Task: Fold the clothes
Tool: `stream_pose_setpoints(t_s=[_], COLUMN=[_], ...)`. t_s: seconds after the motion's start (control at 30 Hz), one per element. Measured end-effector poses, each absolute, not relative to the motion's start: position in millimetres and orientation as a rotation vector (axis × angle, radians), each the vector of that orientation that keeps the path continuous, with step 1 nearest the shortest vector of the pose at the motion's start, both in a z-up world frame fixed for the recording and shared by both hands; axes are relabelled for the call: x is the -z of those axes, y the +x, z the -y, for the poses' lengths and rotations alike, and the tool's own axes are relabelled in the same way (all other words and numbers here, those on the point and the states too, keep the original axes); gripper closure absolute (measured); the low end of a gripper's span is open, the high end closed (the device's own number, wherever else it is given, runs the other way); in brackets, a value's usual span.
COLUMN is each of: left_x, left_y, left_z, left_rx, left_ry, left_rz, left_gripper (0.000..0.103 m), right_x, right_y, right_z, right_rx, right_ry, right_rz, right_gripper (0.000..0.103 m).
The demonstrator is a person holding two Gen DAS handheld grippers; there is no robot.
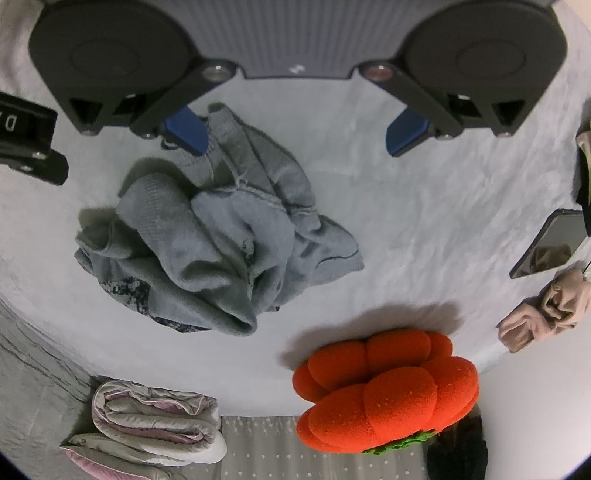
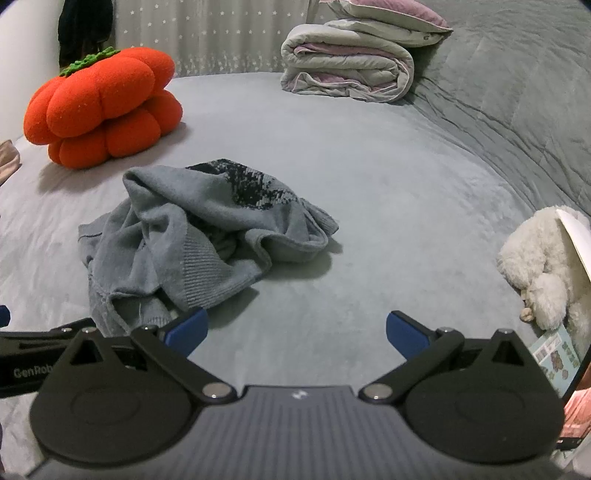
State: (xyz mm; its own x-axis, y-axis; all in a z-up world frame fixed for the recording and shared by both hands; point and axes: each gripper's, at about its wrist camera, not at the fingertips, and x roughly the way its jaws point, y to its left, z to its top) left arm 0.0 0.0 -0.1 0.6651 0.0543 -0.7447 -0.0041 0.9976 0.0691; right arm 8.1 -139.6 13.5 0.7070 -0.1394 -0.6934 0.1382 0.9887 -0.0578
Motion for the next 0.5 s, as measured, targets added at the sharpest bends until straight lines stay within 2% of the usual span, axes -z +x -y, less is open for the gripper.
stream_pose_setpoints(t_s=[0.5], left_x=[1.0], left_y=[0.0], left_z=[0.7], left_rx=[-0.031], left_ry=[0.074], left_rz=[-0.848], left_gripper=[0.0], right_x=[-9.0], right_y=[10.0], right_z=[136.8], right_rx=[0.15], right_ry=[-0.013], right_rz=[-0.771], right_gripper=[0.0])
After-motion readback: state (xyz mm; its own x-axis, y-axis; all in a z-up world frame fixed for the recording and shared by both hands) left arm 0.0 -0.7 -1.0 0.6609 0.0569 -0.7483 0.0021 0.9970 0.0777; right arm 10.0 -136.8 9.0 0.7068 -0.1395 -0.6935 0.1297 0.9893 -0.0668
